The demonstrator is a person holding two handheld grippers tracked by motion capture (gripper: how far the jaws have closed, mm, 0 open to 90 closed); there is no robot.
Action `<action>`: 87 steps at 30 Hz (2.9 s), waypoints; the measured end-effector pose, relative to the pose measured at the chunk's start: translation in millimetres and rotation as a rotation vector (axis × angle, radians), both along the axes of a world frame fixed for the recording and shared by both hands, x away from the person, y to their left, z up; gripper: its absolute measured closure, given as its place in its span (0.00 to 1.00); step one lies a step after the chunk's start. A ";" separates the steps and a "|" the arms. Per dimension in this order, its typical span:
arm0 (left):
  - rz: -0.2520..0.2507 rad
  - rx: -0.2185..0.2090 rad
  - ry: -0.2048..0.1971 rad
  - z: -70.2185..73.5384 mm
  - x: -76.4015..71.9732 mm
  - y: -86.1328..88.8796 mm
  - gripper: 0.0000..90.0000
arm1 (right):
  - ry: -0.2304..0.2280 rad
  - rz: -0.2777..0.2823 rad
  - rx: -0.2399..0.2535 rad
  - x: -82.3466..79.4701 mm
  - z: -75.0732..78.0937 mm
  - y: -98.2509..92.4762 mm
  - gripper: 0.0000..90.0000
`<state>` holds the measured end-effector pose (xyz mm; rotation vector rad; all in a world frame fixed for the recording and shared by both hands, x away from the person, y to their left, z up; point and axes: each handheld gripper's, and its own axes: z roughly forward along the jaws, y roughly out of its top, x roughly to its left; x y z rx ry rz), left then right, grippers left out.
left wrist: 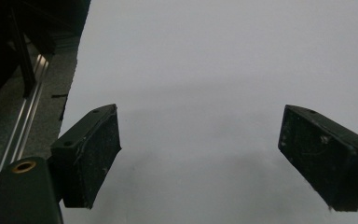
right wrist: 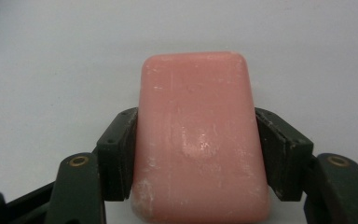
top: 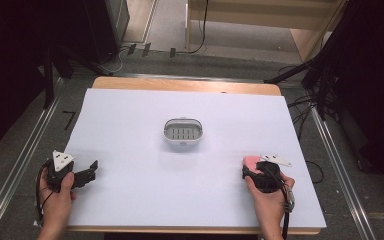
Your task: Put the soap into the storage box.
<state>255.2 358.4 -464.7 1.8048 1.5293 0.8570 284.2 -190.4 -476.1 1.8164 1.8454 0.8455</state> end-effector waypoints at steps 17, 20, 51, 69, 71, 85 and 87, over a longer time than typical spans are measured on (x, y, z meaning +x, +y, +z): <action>0.000 0.001 0.000 0.0 0.0 0.0 0.15 | -0.050 0.259 -0.069 10.1 14.4 6.9 0.43; 0.000 0.000 0.000 0.0 -0.1 0.0 0.15 | -0.056 0.314 -0.049 13.8 16.9 8.9 0.43; 0.002 -0.001 -0.002 0.0 -0.2 0.3 0.15 | -0.179 0.756 -0.041 68.9 61.6 44.3 0.43; 0.004 -0.005 -0.001 -0.1 -0.1 0.5 0.15 | -0.198 0.888 -0.048 94.0 71.9 63.6 0.43; 0.004 -0.004 -0.001 -0.1 0.0 0.4 0.15 | -0.199 0.905 -0.042 95.9 72.2 66.2 0.43; 0.001 -0.010 0.000 -0.1 0.2 1.1 0.15 | -0.222 1.041 -0.058 112.7 74.0 91.9 0.43; 0.001 -0.012 0.002 0.0 0.3 1.2 0.15 | -0.229 1.047 -0.059 113.6 74.3 93.9 0.43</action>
